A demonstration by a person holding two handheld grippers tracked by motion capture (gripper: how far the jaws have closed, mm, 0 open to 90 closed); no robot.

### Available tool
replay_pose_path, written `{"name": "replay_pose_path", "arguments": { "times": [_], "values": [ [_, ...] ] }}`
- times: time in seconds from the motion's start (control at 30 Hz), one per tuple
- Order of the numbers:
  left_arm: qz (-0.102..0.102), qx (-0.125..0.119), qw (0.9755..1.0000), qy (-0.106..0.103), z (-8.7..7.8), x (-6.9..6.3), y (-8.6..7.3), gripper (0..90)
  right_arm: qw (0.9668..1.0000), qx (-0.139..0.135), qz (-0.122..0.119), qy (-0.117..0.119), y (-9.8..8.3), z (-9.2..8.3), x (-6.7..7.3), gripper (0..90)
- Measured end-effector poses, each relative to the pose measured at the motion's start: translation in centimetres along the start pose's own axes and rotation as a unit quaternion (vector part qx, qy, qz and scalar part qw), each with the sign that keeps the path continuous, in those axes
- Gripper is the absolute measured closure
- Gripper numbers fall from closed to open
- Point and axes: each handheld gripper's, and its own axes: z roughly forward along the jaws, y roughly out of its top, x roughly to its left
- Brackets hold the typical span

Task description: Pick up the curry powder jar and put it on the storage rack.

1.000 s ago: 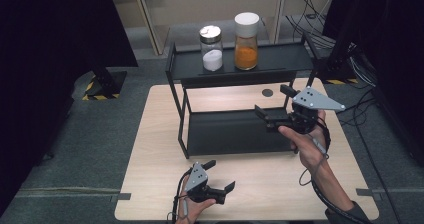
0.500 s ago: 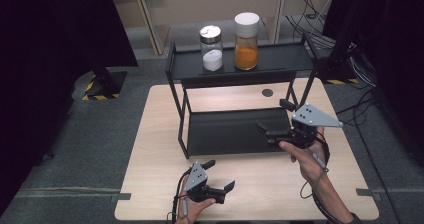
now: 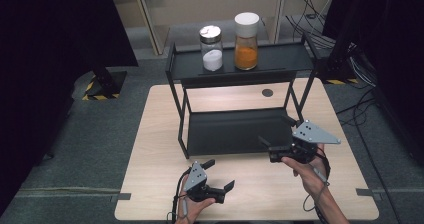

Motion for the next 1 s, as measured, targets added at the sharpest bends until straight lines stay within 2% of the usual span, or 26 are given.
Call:
{"name": "replay_pose_path", "arguments": {
  "times": [0.53,1.0],
  "values": [
    [-0.004,-0.001,1.0,0.001,0.0,0.1,-0.1,0.6,0.9999,0.008,-0.004,0.013,-3.2,-1.0,1.0,0.4],
    [-0.007,-0.002,1.0,0.002,0.0,0.2,-0.1,0.6,0.9997,0.015,0.01,0.017,-6.2,-1.7,1.1,0.4]
  ]
}}
